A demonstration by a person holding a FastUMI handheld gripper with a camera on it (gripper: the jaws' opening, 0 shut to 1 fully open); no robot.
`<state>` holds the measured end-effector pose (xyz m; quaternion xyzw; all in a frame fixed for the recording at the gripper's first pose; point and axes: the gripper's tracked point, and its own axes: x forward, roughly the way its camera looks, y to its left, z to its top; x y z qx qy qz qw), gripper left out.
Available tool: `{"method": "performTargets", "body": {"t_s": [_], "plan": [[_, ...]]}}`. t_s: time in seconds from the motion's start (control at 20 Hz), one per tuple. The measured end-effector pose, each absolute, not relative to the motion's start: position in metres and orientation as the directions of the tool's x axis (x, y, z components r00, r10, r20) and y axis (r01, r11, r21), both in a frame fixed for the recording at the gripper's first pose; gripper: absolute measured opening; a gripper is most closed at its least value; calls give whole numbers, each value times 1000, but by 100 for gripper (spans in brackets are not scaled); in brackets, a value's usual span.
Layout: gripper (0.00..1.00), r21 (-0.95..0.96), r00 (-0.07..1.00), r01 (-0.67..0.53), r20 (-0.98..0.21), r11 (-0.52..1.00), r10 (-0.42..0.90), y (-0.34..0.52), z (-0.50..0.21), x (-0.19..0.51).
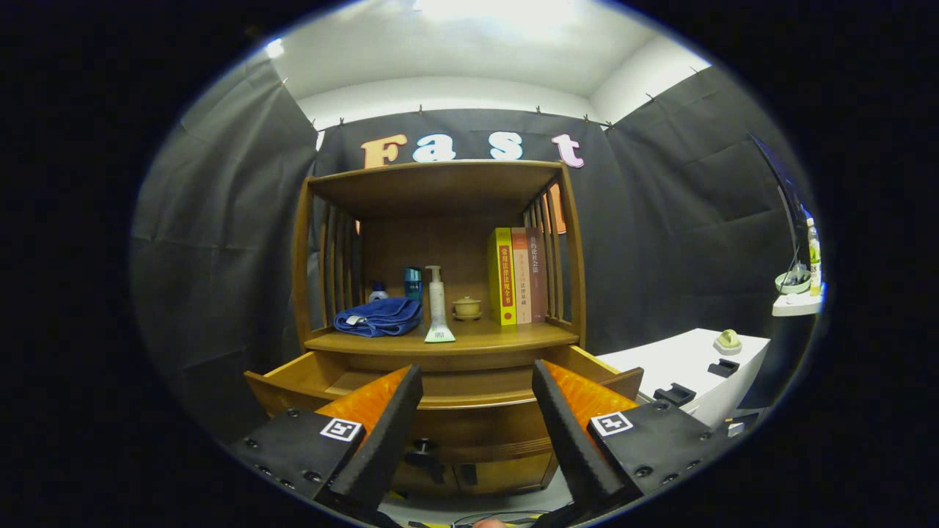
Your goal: Pull open the drawer, take out the items inside it, and place them on the countertop above the cabinet.
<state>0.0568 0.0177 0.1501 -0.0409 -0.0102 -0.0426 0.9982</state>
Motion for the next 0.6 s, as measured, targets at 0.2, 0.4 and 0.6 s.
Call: {"method": "performTargets", "body": {"t_s": [0.2, 0.4, 0.6], "plan": [[98, -63, 999, 14, -31, 998, -16, 46, 111, 60], [98, -72, 995, 3, -101, 997, -10, 54, 63, 73], [98, -84, 990, -20, -138, 996, 8, 60, 37, 85]]}}
